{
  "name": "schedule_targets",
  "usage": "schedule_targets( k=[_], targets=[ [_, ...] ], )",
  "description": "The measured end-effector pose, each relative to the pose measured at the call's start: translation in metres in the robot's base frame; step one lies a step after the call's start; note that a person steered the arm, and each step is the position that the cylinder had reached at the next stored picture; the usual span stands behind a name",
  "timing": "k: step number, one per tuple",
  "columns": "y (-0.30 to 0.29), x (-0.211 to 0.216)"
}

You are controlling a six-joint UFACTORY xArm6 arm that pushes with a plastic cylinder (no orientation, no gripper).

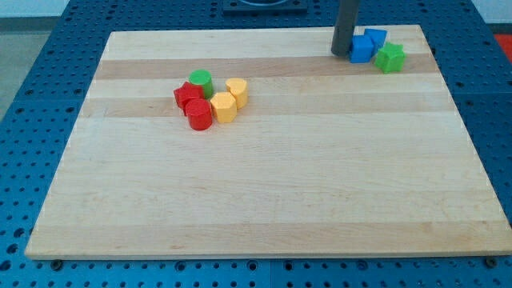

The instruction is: Push the yellow hexagon parallel to the right of the yellow heart

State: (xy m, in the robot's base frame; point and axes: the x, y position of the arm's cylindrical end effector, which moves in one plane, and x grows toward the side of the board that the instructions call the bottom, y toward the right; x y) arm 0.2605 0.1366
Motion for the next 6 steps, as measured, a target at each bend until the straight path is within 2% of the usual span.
schedule_targets(
  k=[2, 3, 4, 5, 6],
  targets=[
    [0.007, 0.01],
    [0.007, 0.074],
    [-0.041, 0.16],
    [-0.137, 0.206],
    [-0.238, 0.215]
  ],
)
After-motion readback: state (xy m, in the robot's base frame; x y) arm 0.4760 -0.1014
